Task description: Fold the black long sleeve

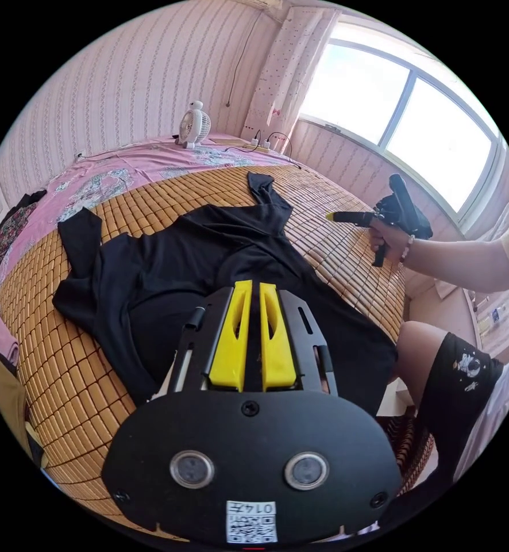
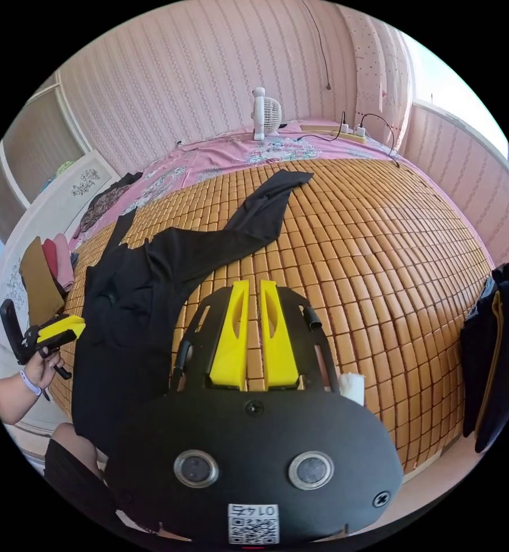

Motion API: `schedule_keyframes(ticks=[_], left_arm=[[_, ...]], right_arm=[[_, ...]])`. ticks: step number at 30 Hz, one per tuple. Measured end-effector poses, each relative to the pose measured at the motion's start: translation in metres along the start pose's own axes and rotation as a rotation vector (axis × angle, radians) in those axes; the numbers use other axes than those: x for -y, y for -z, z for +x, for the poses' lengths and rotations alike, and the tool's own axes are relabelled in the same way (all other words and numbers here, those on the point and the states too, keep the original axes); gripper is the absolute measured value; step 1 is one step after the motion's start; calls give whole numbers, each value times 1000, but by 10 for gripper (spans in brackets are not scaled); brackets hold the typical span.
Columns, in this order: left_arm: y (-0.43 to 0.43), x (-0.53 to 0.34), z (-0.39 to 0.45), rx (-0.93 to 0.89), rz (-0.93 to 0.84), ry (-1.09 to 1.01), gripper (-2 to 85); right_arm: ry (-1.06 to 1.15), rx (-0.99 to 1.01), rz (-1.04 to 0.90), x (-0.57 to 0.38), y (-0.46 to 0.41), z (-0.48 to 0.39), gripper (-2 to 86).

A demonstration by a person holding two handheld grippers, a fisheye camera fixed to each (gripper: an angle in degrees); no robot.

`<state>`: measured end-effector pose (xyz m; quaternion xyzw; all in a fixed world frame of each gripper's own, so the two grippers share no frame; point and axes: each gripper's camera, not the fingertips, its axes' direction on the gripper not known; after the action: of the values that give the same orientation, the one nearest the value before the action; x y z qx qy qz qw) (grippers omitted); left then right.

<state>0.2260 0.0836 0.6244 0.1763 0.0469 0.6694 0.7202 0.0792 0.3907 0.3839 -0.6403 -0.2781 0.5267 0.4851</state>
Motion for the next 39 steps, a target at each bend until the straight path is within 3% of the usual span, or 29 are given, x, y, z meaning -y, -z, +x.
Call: schedule_keyframes(ticks=[5, 9, 15, 21, 23, 28, 34, 39], left_arm=[[-24, 48, -22, -19, -46, 79, 53], [-49, 95, -34, -14, -49, 118, 57], [-110, 174, -60, -1, -37, 119, 67], [-181, 228, -82, 31, -145, 127, 62], [-198, 238, -87, 49, -215, 151, 43], [-211, 253, -93, 72, -187, 140, -1], [-221, 271, -105, 13, -184, 136, -9], [-228, 284, -108, 10, -182, 129, -10]], right_arm=[[-71, -61, -151, -1, 27, 9, 50], [8, 39, -245, 21, 40, 14, 45], [24, 52, -130, 116, 29, 42, 64], [84, -6, -68, 212, -21, 45, 59], [82, -48, -70, 230, -32, 45, 40], [76, 22, -163, 241, -38, 55, -2], [48, 92, -70, 188, 75, 55, -3], [-69, 117, -194, 122, 191, 33, 1]])
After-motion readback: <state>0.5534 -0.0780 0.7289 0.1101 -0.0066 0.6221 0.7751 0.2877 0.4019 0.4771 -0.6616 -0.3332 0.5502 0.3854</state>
